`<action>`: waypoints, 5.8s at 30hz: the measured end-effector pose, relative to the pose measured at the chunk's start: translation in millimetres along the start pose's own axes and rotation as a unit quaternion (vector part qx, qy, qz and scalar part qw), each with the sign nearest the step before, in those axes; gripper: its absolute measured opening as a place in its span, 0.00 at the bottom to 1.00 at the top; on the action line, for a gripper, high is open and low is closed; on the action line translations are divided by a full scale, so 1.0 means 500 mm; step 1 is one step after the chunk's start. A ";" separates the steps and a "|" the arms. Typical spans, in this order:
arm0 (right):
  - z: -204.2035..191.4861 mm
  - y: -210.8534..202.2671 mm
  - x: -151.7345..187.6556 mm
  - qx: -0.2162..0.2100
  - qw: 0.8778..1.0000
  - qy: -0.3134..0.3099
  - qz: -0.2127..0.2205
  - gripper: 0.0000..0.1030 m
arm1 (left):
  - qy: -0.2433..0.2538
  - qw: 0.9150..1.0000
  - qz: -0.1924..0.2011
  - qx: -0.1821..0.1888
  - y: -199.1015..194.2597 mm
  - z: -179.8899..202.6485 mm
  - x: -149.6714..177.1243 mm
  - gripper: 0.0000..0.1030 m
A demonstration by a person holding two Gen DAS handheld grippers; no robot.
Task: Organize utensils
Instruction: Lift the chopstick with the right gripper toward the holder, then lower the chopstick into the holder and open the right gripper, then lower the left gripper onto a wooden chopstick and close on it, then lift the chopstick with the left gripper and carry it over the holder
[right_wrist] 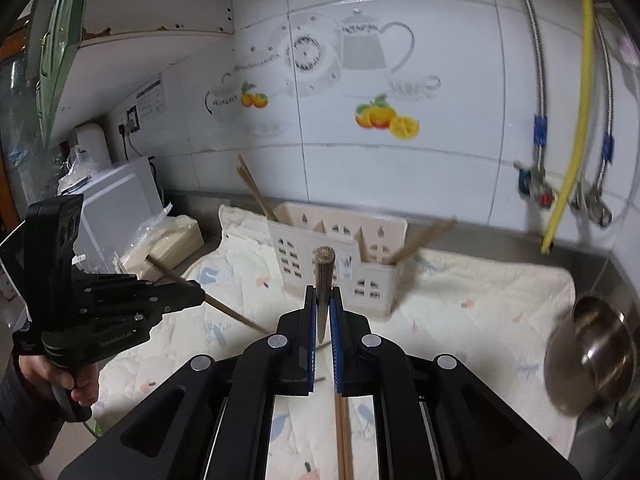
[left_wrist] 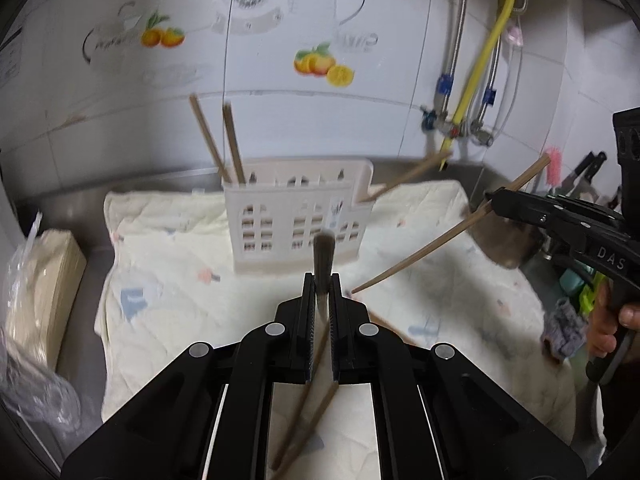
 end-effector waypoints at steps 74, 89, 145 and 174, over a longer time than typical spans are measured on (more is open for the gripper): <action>0.045 0.042 0.138 0.038 0.997 0.025 -0.057 0.53 | -0.019 0.997 0.027 -0.063 -0.048 -0.083 0.038 0.77; 0.052 0.071 0.352 0.054 0.987 -0.007 -0.153 0.30 | -0.075 0.994 -0.012 -0.075 -0.053 -0.119 0.187 0.81; 0.029 0.073 0.418 0.052 0.983 -0.056 -0.168 0.08 | 0.014 0.984 -0.180 0.005 0.103 -0.096 0.290 0.14; 0.034 -0.015 0.264 0.060 0.996 -0.041 -0.057 0.07 | 0.018 0.998 -0.060 0.016 0.002 -0.055 0.135 0.05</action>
Point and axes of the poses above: each gripper's, at about its wrist camera, not at the fingertips, and y roughly the way its jaws point, z to its right, x to its underside, the point moved 4 cm from there along y, roughly the way its jaws point, and after that the axes turned 15 degrees about x, right-handed, at the moved point
